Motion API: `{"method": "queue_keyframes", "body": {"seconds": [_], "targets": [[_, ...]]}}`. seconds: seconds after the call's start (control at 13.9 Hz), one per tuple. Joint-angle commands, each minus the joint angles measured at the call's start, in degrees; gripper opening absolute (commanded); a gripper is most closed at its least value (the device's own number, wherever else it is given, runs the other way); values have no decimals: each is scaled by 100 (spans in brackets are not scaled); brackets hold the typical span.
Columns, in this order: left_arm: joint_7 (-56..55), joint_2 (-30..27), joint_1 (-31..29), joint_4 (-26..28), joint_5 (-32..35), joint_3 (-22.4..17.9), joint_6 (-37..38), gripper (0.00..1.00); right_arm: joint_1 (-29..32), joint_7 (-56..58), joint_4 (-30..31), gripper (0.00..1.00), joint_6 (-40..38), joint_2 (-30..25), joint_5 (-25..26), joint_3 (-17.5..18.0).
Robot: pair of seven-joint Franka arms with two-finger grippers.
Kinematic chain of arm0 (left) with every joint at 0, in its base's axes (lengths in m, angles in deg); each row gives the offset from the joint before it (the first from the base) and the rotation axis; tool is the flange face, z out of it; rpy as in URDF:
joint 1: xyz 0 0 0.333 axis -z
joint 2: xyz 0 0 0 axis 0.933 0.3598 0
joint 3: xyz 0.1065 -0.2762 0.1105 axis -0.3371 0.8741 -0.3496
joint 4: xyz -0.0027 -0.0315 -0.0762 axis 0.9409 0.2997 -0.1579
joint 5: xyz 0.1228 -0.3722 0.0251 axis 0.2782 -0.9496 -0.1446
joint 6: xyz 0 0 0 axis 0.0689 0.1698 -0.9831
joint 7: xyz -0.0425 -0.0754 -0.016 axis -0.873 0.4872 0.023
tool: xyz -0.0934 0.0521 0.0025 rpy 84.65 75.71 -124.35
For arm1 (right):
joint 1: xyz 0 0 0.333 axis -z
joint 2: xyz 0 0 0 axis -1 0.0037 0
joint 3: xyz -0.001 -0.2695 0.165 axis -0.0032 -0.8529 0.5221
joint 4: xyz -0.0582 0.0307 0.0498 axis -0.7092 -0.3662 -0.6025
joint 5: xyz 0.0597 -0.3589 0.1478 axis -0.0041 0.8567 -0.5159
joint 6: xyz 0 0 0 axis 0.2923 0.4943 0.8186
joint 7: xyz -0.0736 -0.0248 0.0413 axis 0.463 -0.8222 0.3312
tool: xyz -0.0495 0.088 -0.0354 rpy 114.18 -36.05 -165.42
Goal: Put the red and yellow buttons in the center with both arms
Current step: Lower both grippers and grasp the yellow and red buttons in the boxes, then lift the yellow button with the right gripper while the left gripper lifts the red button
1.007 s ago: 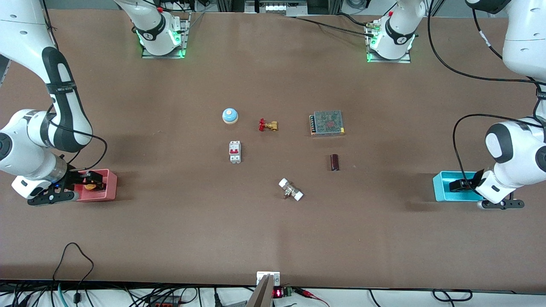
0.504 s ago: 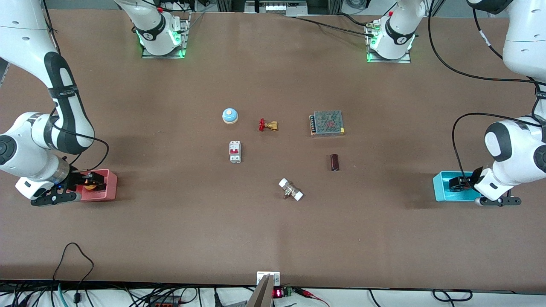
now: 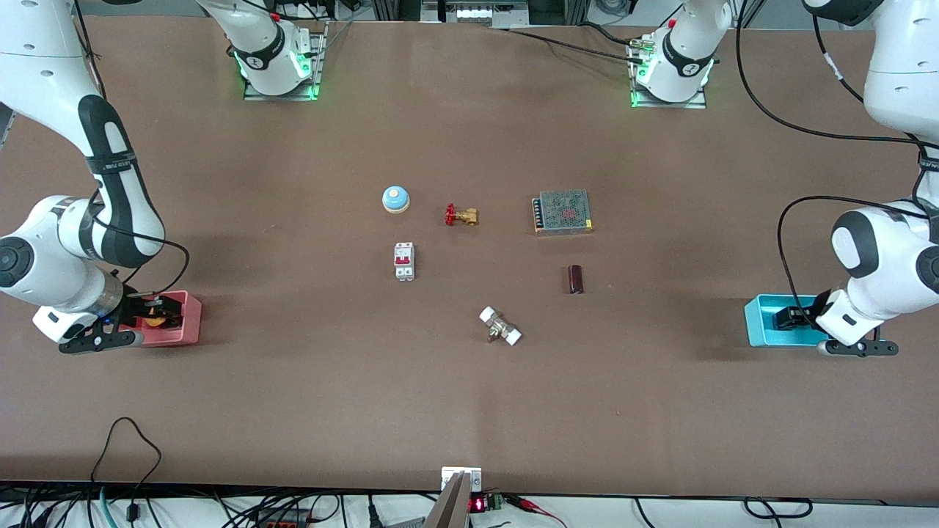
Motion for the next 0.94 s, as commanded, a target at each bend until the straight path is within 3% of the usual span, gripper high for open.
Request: {"method": "queue_keyframes", "body": {"seconds": [0.0, 0.22, 0.5, 0.86], "targets": [[124, -17, -50, 81, 100, 29, -60, 56, 55, 184, 18, 79, 23, -1, -53, 44], [133, -17, -50, 124, 100, 29, -60, 52, 72, 395, 9, 53, 14, -1, -62, 44], [133, -43, -41, 98, 109, 29, -51, 27, 81, 474, 9, 36, -4, -1, -62, 44], [98, -385, 20, -129, 117, 82, 298, 25, 20, 509, 1, 36, -494, -290, -71, 53]]}}
